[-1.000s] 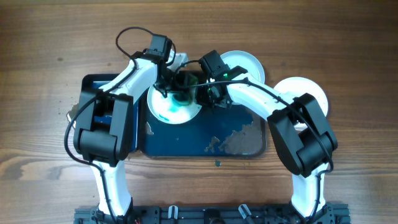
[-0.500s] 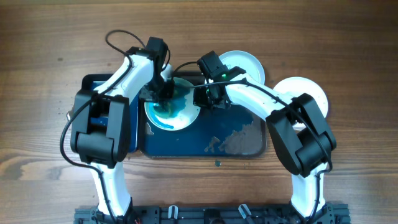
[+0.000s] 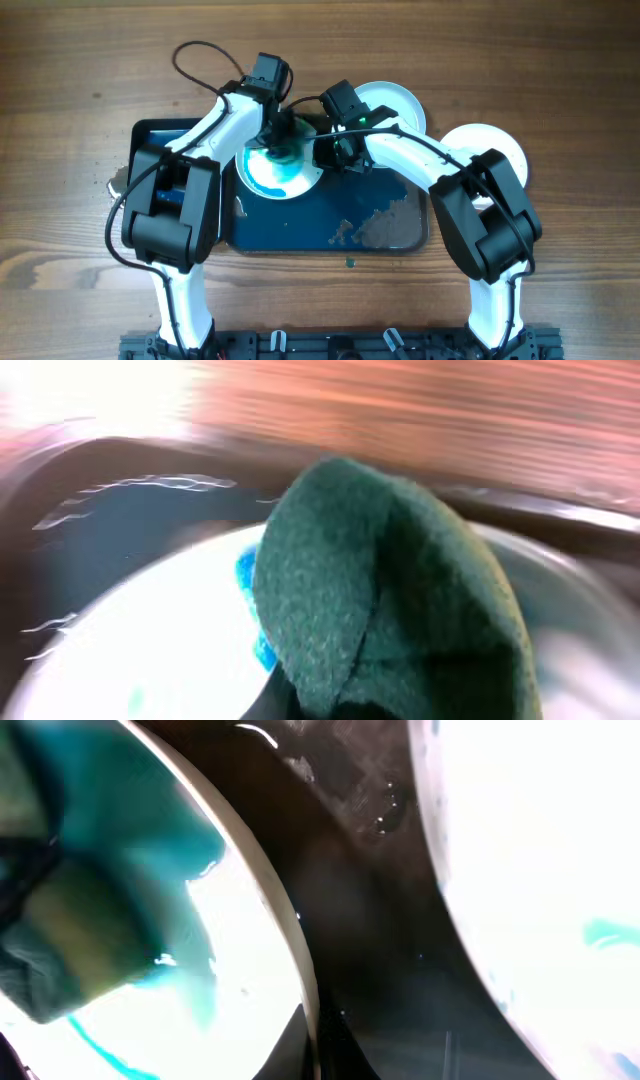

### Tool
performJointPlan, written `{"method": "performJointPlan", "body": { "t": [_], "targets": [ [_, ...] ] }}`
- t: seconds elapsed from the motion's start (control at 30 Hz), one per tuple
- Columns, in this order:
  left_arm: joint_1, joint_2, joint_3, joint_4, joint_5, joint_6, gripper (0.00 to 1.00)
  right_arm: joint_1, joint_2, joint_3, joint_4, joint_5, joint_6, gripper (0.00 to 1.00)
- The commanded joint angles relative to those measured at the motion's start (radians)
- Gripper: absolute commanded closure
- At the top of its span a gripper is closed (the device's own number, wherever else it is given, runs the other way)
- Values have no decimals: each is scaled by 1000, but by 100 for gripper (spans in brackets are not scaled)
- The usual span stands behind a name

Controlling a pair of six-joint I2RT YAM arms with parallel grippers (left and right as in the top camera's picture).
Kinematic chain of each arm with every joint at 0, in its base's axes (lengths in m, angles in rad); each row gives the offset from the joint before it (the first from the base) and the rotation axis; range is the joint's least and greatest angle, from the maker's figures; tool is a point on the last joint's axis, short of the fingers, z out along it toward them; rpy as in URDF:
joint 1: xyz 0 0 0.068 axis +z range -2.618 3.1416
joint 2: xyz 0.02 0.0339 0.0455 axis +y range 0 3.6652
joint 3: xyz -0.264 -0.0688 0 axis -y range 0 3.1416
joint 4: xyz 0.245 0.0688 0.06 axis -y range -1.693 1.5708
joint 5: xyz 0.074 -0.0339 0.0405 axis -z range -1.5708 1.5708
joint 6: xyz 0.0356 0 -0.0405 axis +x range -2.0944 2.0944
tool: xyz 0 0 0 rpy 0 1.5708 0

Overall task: Clean dirty plates on tray and stack at the side
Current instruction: 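Scrub the second plate with the sponge in the left gripper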

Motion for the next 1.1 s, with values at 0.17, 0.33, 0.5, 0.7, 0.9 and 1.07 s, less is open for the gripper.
{"method": "performJointPlan", "body": {
  "t": [0.17,0.33,0.5,0.7,0.9,1.07],
  "targets": [
    [21,40,-28,-205,-71,65,96,-1,28,3,3,14,-5,96],
    [21,40,-28,-200,481,413,96,-1,28,3,2,14,-5,96],
    [21,40,-28,-112,501,402,96,-1,28,3,3,14,-5,96],
    [21,40,-28,60,234,178,96,-1,28,3,3,14,-5,96],
    [21,40,-28,-42,-155,-14,96,-1,28,3,6,14,-5,96],
    [19,40,-28,-178,-39,2,96,-3,28,3,5,14,-5,96]
  ]
}}
